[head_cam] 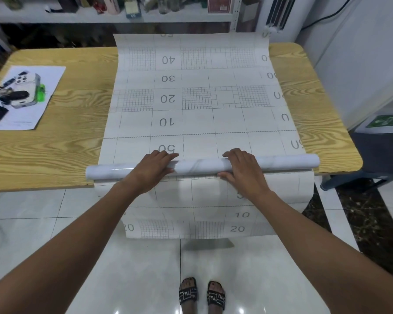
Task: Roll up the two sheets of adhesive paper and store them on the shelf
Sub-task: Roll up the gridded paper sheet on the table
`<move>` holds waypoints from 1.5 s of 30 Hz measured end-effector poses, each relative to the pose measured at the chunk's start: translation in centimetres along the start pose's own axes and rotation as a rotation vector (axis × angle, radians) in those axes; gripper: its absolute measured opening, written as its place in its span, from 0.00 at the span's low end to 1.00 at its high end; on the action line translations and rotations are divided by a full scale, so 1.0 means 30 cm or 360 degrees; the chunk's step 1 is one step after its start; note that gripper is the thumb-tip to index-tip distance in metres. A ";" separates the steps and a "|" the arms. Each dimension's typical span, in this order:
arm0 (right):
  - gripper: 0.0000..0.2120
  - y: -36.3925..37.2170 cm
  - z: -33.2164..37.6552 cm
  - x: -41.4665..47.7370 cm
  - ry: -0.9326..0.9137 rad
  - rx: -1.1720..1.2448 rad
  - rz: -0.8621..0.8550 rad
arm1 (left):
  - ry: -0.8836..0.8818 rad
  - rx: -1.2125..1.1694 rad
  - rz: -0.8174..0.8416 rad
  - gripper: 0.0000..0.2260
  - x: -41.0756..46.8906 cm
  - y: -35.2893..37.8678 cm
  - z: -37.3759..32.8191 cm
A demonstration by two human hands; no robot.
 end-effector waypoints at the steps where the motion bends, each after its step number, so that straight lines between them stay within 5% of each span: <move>1: 0.22 0.000 -0.001 0.000 -0.0004 0.0013 -0.0007 | -0.0015 -0.0001 0.0001 0.19 0.000 0.001 0.001; 18: 0.15 -0.001 -0.007 0.020 -0.0010 -0.0029 0.0007 | -0.0043 -0.0047 -0.0139 0.25 -0.009 0.008 -0.011; 45: 0.23 -0.010 -0.021 0.021 0.0015 -0.0035 0.0057 | -0.0067 -0.0033 -0.0075 0.18 0.007 -0.013 0.009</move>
Point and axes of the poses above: each hand's wrist, its own x-axis towards the middle knuckle, its own y-axis out of the palm, z = x × y, the point moved 1 cm from there along x, towards the middle knuckle, and after that the axes turned 2 degrees about x, right-handed, at the moved point
